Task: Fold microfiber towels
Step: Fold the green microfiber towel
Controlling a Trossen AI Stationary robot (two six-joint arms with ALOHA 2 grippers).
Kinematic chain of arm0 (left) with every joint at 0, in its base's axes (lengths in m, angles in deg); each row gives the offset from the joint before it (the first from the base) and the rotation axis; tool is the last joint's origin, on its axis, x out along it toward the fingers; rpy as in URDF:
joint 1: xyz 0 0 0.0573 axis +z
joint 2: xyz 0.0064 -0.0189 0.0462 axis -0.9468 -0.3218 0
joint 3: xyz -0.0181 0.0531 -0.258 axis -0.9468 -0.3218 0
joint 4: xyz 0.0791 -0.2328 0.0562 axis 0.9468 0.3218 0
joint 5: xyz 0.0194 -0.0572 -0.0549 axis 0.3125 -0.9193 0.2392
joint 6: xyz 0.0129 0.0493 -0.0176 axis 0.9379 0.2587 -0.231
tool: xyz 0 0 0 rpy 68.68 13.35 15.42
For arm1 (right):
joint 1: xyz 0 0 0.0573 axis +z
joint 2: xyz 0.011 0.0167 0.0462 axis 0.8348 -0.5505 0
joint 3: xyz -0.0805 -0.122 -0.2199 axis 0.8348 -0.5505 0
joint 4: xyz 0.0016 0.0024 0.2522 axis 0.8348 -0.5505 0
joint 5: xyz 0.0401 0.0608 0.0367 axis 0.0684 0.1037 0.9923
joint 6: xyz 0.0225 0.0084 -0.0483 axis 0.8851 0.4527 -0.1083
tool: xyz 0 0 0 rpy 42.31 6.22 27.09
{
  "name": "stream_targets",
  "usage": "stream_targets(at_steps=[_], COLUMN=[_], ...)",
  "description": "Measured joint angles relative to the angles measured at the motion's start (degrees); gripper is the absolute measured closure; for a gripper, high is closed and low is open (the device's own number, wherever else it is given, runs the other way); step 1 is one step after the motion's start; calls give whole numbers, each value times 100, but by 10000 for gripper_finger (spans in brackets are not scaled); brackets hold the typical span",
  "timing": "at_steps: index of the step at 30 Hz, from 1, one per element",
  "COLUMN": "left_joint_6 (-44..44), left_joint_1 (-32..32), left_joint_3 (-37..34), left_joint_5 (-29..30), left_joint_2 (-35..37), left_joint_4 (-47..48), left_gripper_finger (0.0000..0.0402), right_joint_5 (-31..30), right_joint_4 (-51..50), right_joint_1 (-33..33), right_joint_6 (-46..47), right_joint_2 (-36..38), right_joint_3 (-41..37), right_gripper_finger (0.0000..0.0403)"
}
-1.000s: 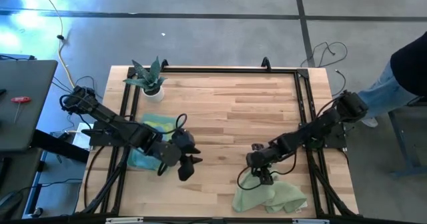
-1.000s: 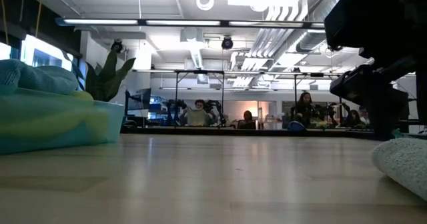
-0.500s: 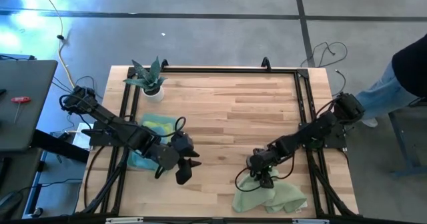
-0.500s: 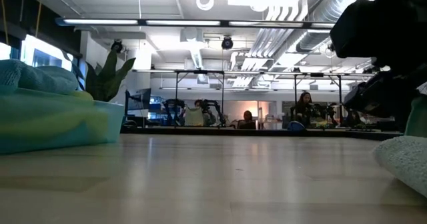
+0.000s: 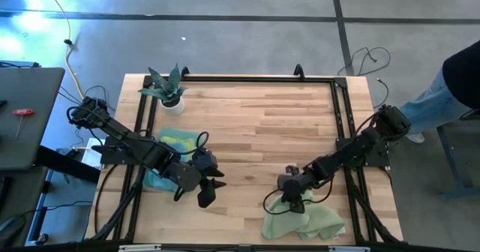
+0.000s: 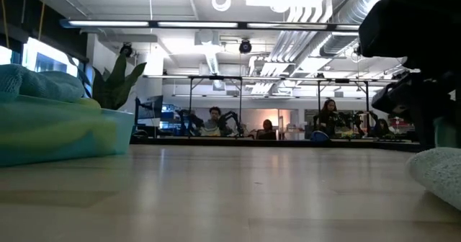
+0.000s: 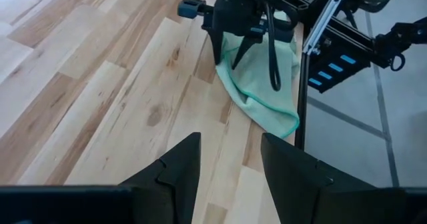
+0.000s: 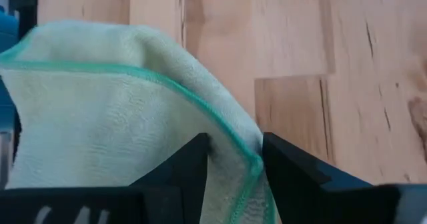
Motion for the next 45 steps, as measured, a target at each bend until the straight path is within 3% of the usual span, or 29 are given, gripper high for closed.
stream_targets(at_steps=[8,15,21,38,45], left_joint_6=[0,42,42,59,53], left_joint_1=[4,4,4,4,4], left_joint_3=[2,2,2,2,2], left_joint_5=[1,12,10,4,6], left_joint_2=[0,0,0,-2,-2], left_joint_4=[1,1,1,3,2], left_gripper_finger=[255,255,255,255,255], right_joint_5=[93,-818,-206,-10,-733], right_joint_4=[247,485,456,301,307], right_joint_1=[115,148,234,561,589], right_joint_6=[-48,-61,-60,390,669], right_joint_2=[0,0,0,0,0], right_joint_3=[2,6,7,7,7], right_gripper_finger=[268,268,268,268,270])
